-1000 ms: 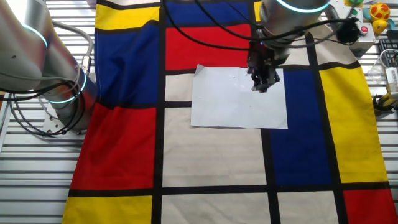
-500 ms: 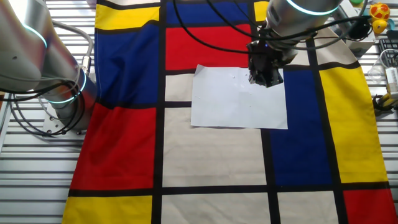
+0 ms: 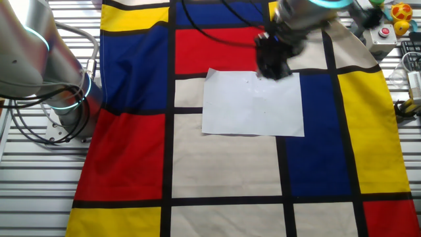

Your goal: Flip over and spread out the paper that is laid flat on the table

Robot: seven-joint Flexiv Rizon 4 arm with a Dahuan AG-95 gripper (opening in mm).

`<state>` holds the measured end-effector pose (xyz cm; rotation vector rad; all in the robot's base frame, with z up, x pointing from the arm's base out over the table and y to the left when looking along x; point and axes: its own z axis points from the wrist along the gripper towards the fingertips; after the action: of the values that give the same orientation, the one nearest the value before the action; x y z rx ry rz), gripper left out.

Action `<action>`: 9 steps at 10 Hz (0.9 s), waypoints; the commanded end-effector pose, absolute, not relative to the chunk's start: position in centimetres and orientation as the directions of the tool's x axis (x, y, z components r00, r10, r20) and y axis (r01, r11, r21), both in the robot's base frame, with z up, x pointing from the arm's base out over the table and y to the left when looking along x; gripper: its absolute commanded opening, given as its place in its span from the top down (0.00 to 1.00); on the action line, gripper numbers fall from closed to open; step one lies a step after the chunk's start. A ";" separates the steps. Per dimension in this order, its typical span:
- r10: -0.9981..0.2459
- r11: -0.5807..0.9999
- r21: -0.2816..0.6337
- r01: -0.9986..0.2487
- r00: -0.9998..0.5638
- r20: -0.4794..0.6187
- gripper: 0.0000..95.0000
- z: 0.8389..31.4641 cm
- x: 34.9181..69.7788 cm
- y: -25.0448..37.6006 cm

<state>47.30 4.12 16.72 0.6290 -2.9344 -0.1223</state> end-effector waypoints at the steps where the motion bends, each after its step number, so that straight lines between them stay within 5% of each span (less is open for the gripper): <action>1: -0.440 0.896 0.123 -0.426 -0.889 0.127 1.00 16.0 43.9 6.3; 9: -0.471 0.879 0.146 -0.454 -0.875 0.112 1.00 12.9 39.1 8.1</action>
<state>39.08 8.13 12.79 0.7256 -2.9064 -0.1715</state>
